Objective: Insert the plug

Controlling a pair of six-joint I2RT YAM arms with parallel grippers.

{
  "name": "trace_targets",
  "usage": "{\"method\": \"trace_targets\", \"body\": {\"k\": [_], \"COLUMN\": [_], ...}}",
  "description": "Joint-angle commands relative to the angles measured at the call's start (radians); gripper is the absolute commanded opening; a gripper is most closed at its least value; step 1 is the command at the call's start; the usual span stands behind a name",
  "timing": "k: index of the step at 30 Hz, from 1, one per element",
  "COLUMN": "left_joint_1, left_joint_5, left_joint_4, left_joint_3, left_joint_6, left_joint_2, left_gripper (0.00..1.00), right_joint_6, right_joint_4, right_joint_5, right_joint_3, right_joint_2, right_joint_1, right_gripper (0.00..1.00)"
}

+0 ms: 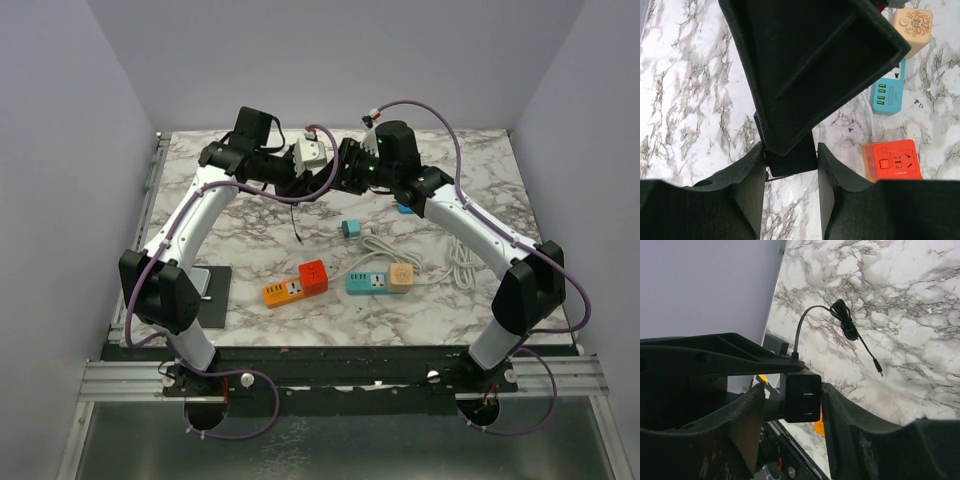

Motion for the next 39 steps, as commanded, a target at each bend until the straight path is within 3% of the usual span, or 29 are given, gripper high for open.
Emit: {"method": "trace_targets", "body": {"k": [1,3,7,8,9,10,11,15,18,21,24,29,36,39], "left_joint_1": [-0.002,-0.002,-0.001,0.0,-0.002,-0.001,-0.001,0.019,0.036,0.039,0.04,0.034,0.02,0.007], "left_joint_5": [0.046,0.048,0.04,0.037,0.03,0.026,0.021,0.0,-0.036,-0.094,-0.115,-0.053,-0.015,-0.004], "left_joint_4": [0.021,0.022,0.024,0.024,0.024,0.024,0.024,0.004,-0.036,-0.018,0.13,0.516,0.821,0.866], "left_joint_3": [-0.001,0.006,0.021,0.023,0.023,0.02,0.011,-0.007,-0.041,-0.164,-0.337,-0.599,-0.731,-0.742], "left_joint_6": [-0.007,-0.01,-0.014,-0.015,-0.015,-0.007,0.008,0.107,0.279,0.551,0.723,0.762,0.755,0.75], "left_joint_2": [-0.038,-0.036,-0.042,-0.045,-0.05,-0.056,-0.067,-0.125,-0.193,-0.311,-0.46,-0.667,-0.726,-0.72], "left_gripper": [0.0,0.0,0.03,0.21,0.46,0.86,0.97,0.99,0.99,0.99,0.99,0.99,0.99,0.91], "right_joint_6": [0.019,0.021,0.046,0.048,0.05,0.055,0.059,0.112,0.154,0.17,0.202,0.319,0.414,0.44], "right_joint_4": [-0.001,-0.009,-0.015,-0.027,-0.045,-0.066,-0.086,-0.15,-0.156,-0.169,-0.172,-0.069,-0.003,0.025], "right_joint_5": [-0.061,-0.079,-0.072,-0.07,-0.065,-0.061,-0.062,-0.135,-0.245,-0.345,-0.435,-0.59,-0.665,-0.676], "right_joint_3": [0.008,0.017,0.015,0.026,0.048,0.066,0.084,0.136,0.151,0.188,0.226,0.232,0.214,0.214], "right_joint_2": [0.018,0.028,0.02,0.02,0.022,0.026,0.03,0.06,0.084,0.111,0.138,0.159,0.152,0.151], "right_joint_1": [0.007,0.007,0.006,0.006,0.006,0.005,0.002,-0.035,-0.069,-0.084,-0.087,-0.087,-0.076,-0.066], "right_gripper": [0.49,0.42,0.08,0.03,0.01,0.01,0.01,0.01,0.01,0.01,0.01,0.01,0.01,0.01]}}
